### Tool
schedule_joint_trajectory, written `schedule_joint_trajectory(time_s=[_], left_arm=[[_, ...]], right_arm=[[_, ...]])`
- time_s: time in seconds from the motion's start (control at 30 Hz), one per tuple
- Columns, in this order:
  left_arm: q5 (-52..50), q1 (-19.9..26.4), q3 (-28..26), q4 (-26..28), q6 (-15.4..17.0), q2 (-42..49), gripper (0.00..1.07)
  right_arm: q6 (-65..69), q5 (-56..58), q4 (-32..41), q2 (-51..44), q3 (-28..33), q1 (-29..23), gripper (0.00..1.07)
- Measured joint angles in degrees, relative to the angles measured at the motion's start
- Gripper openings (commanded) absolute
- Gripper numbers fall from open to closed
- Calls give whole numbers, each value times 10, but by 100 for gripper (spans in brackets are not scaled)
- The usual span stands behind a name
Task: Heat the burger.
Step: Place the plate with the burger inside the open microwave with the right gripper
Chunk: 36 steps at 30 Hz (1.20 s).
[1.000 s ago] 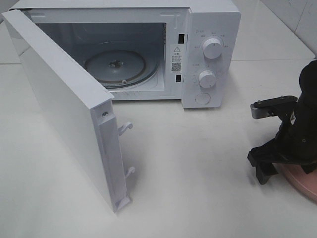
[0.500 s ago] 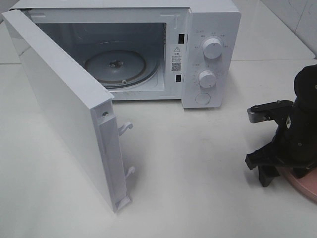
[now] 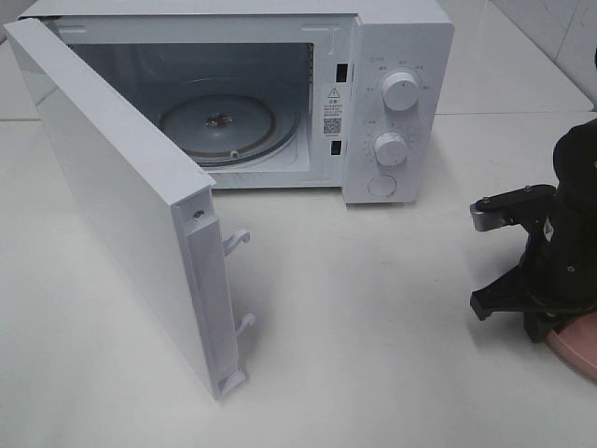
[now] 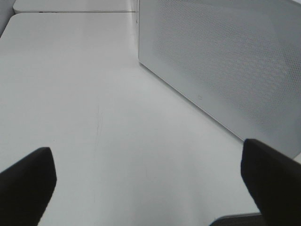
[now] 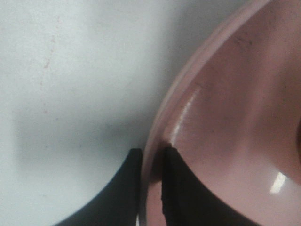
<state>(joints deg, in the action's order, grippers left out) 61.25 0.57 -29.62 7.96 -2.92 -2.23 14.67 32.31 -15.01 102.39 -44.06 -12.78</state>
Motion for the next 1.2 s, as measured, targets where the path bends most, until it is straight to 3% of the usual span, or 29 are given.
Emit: schedule_joint_trajectory(time_s=[0.4, 0.8, 1.2], left_arm=[[0, 0, 0, 0, 0, 0, 101], [0, 0, 0, 0, 0, 0, 101], [0, 0, 0, 0, 0, 0, 101]], right_arm=[[41, 13, -42, -3, 0, -28, 0], [167, 80, -154, 1, 0, -93, 0], [199, 114, -189, -28, 2, -139, 0]])
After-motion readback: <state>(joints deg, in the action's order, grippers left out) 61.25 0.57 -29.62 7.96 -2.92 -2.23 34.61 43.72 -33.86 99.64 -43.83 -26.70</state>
